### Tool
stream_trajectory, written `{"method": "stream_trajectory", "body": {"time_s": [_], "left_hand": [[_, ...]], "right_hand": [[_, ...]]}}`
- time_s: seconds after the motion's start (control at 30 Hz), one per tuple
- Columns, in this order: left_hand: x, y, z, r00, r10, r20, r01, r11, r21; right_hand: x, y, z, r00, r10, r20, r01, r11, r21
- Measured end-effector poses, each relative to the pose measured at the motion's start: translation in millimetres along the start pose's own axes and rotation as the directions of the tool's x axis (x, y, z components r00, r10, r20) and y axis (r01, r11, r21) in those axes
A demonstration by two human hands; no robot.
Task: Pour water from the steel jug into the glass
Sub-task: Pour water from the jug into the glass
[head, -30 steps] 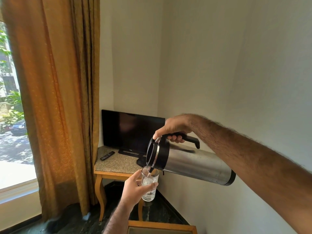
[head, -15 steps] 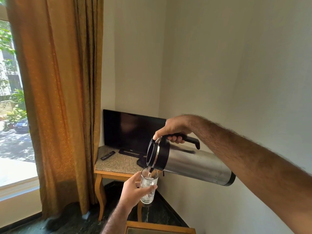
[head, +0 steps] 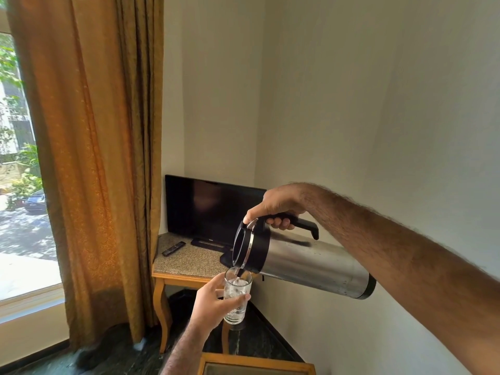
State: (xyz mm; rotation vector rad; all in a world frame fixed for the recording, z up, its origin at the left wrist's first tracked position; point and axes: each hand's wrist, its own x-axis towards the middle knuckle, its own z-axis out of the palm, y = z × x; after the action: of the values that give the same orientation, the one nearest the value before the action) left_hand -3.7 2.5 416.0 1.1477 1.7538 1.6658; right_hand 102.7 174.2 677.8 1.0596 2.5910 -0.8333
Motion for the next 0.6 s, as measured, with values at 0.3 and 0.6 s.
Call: {"method": "stream_trajectory", "body": {"time_s": [0.3, 0.6], "left_hand": [[0.3, -3.6, 0.8, 1.0, -0.011, -0.019, 0.012, 0.999, 0.04], [0.1, -8.1, 0.9, 0.999, -0.034, -0.017, 0.035, 0.999, 0.031]], "right_hand": [[-0.2, -2.4, -0.1, 1.0, -0.001, 0.008, 0.001, 1.0, -0.014], [-2.6, -5.1, -2.7, 1.0, -0.008, -0.01, 0.008, 1.0, -0.014]]}}
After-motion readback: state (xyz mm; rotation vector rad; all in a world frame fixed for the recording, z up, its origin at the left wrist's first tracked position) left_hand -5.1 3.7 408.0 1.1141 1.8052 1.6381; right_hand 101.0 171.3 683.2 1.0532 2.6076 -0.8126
